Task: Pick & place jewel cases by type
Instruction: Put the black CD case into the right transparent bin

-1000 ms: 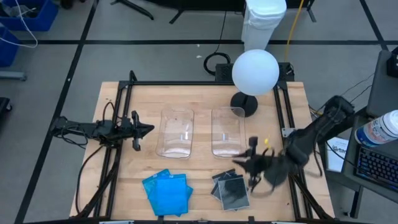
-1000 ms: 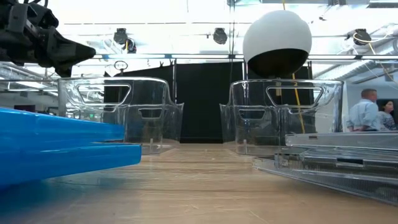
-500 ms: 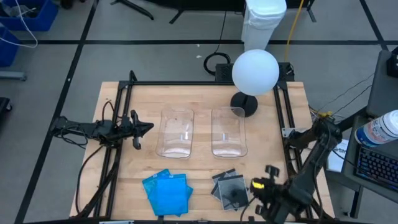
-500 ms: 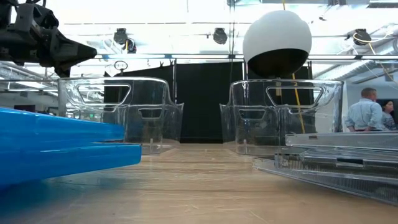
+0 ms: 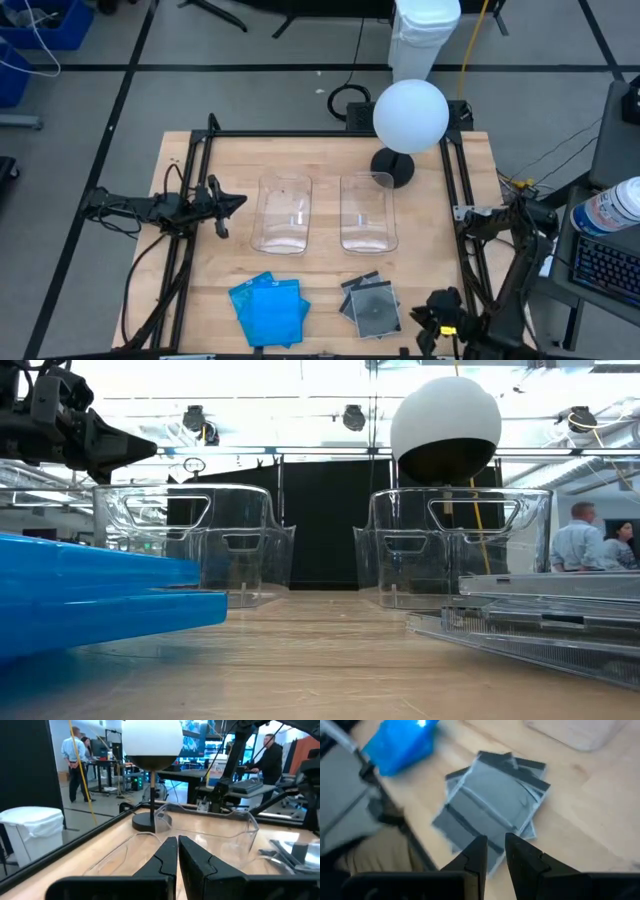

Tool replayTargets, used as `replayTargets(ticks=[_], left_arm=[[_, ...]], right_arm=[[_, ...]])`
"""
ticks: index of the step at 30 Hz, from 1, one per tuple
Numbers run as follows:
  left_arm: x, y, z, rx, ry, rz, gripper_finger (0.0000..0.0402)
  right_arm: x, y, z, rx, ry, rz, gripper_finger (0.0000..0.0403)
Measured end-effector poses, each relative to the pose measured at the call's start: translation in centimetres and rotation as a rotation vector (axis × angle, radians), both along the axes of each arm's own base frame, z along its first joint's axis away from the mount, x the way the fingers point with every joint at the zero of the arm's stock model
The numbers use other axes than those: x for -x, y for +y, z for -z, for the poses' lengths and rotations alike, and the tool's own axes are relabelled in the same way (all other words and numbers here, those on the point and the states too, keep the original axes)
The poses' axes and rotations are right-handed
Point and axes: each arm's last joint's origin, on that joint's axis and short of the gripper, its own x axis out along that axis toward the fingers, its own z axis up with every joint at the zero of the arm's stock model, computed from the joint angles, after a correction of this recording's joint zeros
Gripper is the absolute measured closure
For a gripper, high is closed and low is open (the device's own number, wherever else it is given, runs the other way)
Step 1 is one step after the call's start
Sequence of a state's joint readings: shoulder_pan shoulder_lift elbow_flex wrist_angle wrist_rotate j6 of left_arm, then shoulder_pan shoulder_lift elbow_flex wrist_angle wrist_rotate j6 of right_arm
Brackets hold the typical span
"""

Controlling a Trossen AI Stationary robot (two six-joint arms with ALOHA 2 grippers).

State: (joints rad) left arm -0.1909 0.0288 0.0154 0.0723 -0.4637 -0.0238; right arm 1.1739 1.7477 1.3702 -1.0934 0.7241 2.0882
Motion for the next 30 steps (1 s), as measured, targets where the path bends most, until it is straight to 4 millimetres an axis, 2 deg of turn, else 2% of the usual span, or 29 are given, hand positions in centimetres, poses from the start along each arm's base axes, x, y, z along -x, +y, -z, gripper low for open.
replayTargets(ticks=[5, 13, 18, 23, 30], left_arm=[[0.0, 0.0, 0.0, 0.001, 0.000, 0.000, 0.0380], [0.0, 0.0, 0.1, 0.000, 0.013, 0.001, 0.0380], [-0.1, -0.1, 0.2, 0.001, 0.025, 0.015, 0.0380], [-0.1, -0.1, 0.2, 0.005, 0.025, 0.020, 0.0380], [-0.1, -0.1, 0.2, 0.019, 0.023, 0.022, 0.0380]], right_arm=[[-0.3, 0.1, 3.3, -0.150, 0.025, 0.025, 0.0318], [-0.4, -0.4, 7.6, -0.335, -0.063, 0.032, 0.0207], [0.0, -0.9, 9.2, -0.430, -0.065, 0.042, 0.0150], [0.4, -1.4, 10.0, -0.438, -0.077, 0.050, 0.0128], [0.7, -2.1, 10.9, -0.437, -0.203, 0.059, 0.0131]])
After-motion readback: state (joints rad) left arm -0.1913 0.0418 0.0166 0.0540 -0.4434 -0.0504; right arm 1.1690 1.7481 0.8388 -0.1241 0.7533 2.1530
